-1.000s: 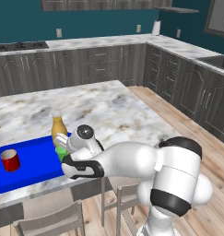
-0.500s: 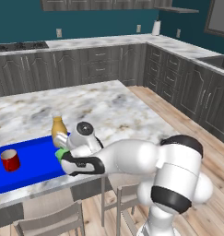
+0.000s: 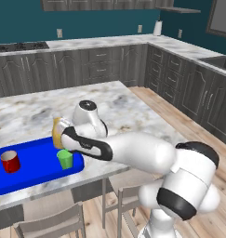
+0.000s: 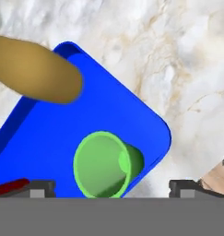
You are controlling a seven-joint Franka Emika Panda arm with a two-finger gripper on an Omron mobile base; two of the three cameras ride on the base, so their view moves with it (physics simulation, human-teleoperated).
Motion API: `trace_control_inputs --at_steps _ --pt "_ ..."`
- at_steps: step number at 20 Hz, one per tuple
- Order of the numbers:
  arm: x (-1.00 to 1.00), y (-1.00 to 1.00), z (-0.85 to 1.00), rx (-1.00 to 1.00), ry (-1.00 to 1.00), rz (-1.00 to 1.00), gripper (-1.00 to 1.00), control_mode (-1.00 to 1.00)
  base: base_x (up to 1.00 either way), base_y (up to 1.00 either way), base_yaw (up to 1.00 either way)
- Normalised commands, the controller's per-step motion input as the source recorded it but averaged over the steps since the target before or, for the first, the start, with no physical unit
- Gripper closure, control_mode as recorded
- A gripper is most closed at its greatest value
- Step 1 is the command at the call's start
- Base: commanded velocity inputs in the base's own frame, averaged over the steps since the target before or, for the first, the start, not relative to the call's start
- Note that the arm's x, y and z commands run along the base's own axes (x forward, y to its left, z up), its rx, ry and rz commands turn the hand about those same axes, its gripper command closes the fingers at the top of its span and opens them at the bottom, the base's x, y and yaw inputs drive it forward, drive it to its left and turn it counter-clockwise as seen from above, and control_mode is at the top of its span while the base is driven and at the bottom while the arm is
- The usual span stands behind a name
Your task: There is a tray on the dining counter. Grab the cup, mug, and pitcher and place them on the tray. The pitcher may be placed next to the tray if it cannot fit the tray.
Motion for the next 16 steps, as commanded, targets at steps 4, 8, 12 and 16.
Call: trace_control_inputs --at_steps 4,8,12,16 --pt "-0.78 -0.67 0.49 0.00 0.10 -0.04 -1.00 -1.00 0.00 0.00 0.00" --pt "-1.00 -1.00 0.09 0.00 -0.06 0.00 -1.00 -1.00 0.00 0.00 0.00" --pt "-1.00 -1.00 0.09 0.14 -0.25 0.01 -1.00 -1.00 0.00 0.00 0.00" --pt "-1.00 -1.00 0.22 0.29 -0.51 0.00 -1.00 -1.00 0.00 0.00 0.00"
